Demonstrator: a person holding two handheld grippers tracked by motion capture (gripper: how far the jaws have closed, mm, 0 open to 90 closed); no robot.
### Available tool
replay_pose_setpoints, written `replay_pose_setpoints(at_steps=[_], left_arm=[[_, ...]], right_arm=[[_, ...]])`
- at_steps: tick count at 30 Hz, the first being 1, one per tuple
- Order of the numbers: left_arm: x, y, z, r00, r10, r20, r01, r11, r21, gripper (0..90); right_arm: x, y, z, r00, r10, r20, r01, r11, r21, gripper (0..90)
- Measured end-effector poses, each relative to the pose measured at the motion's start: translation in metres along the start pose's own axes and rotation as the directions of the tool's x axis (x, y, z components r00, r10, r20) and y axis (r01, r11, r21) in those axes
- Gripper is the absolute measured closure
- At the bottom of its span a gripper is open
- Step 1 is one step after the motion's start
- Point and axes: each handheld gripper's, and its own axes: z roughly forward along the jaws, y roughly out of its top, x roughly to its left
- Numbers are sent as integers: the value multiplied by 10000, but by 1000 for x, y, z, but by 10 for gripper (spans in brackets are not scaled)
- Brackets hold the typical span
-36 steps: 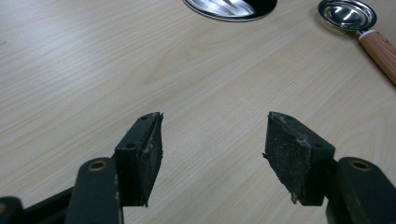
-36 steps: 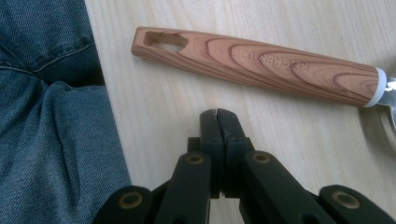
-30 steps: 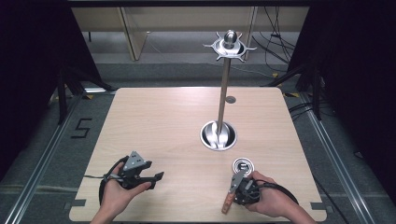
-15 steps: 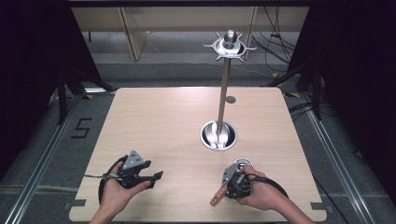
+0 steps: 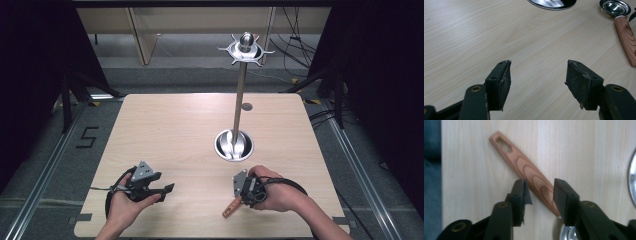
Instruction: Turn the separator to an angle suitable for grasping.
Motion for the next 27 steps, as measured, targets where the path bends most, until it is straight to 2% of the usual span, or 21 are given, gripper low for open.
replay_pose_setpoints(at_steps=[1, 2, 3, 4, 5, 6, 8, 9, 10, 11, 14, 15, 16, 19, 20, 21, 22, 23, 24, 25, 27], left_arm=[[0, 0, 0, 10000, 3, -15, -3, 10000, 6, 361], [0, 0, 0, 10000, -6, 35, 6, 10000, -8, 360], [1, 0, 0, 10000, -11, 40, 11, 10000, -2, 360], [1, 0, 0, 10000, -11, 40, 11, 10000, -2, 360], [0, 0, 1, 10000, -25, 43, 25, 10000, 5, 360], [0, 0, 1, 10000, -21, 45, 21, 10000, 16, 360], [1, 0, 1, 10000, 11, 90, -12, 9998, 173, 359], [0, -1, 1, 10000, 31, 51, -31, 9999, 109, 359], [-1, -1, 2, 10000, 0, 31, 0, 10000, 54, 359], [-1, -1, 2, 10000, 10, 39, -10, 10000, 59, 359], [-1, -1, 1, 10000, 3, 30, -3, 10000, 49, 359], [0, -1, 1, 10000, 4, 34, -5, 10000, 51, 359], [-1, -1, 2, 9999, -102, 56, 102, 9999, -26, 358], [-2, -1, 2, 9999, -116, 66, 116, 9999, -11, 358], [-2, -1, 2, 10000, -72, 58, 72, 10000, 12, 359], [-2, -1, 2, 10000, -72, 58, 72, 10000, 12, 359], [-2, -1, 2, 10000, -56, 63, 56, 10000, 0, 359], [-2, 0, 2, 10000, -54, 66, 54, 10000, 5, 359], [-1, 0, 2, 10000, 28, 76, -28, 10000, 69, 358], [-1, -1, 2, 10000, 8, 88, -9, 10000, 73, 359], [-1, -1, 2, 9999, -10, 117, 10, 10000, 54, 359]], right_arm=[[1, 0, 2, 9999, 25, -103, -23, 9999, 129, 584], [-2, 1, 3, 9981, -611, -110, 613, 9979, 216, 565], [-4, 2, 6, 9962, -860, -156, 864, 9959, 250, 542], [-4, 2, 6, 9962, -860, -156, 864, 9959, 250, 542], [-1, 3, 7, 9990, -388, -230, 394, 9989, 271, 535], [-2, 4, 7, 9980, -607, -178, 615, 9970, 480, 527], [0, 4, 11, 9987, -349, -371, 375, 9967, 720, 511], [-3, 4, 14, 9957, -833, -403, 853, 9951, 505, 505], [-3, 5, 17, 9956, -826, -447, 844, 9957, 393, 505], [-5, 5, 19, 9923, -1151, -448, 1166, 9926, 334, 495], [-3, 6, 23, 9952, -864, -456, 881, 9955, 357, 511], [-5, 5, 23, 9931, -1102, -395, 1123, 9922, 536, 539], [-1, 5, 22, 9971, -462, -602, 518, 9941, 954, 569], [-3, 6, 22, 9949, -730, -689, 800, 9914, 1037, 603], [-2, 5, 22, 9960, -429, -785, 521, 9915, 1189, 645], [-2, 5, 22, 9960, -429, -785, 521, 9915, 1189, 645], [-7, 6, 24, 9916, -1128, -641, 1181, 9893, 858, 682], [-7, 6, 24, 9916, -1128, -641, 1181, 9893, 858, 682], [-6, 5, 24, 9956, -535, -765, 609, 9934, 974, 683], [-8, 5, 24, 9929, -927, -745, 993, 9910, 899, 683], [-7, 5, 23, 9932, -901, -735, 971, 9904, 979, 682]])
